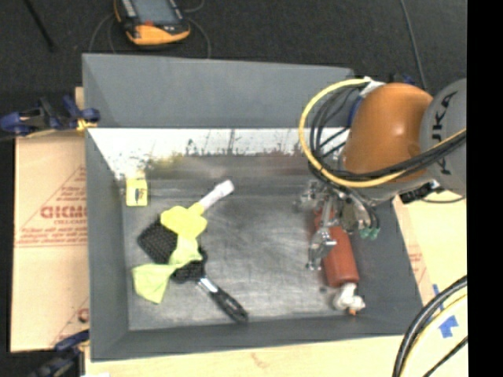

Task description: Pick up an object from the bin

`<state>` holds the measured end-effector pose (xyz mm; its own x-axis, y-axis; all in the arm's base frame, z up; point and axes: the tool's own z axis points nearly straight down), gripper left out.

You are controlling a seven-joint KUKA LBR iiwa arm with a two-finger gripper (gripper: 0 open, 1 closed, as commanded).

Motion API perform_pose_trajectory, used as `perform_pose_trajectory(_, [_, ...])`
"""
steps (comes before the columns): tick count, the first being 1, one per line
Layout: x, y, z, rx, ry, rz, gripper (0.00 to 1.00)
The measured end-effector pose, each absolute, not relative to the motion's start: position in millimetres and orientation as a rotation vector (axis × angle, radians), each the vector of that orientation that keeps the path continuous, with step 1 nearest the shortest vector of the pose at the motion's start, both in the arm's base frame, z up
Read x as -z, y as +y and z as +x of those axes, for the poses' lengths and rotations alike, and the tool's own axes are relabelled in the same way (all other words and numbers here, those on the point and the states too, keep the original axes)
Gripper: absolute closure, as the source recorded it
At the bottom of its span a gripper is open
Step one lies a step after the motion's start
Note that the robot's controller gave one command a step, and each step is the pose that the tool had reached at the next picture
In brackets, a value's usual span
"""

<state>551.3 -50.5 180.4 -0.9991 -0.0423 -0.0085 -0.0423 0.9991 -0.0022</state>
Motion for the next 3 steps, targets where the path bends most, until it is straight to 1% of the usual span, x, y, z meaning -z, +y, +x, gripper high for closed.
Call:
perform_pose_trajectory(1, [-131.8, -82.6, 515.4, 0.000, 3.132, -0.191, 0.00])
perform_pose_trajectory(2, [-126.4, -133.8, 495.1, 0.001, 3.127, -0.290, 0.00])
perform_pose_trajectory(3, [-125.6, -141.4, 492.2, 0.002, 3.125, -0.289, 0.00])
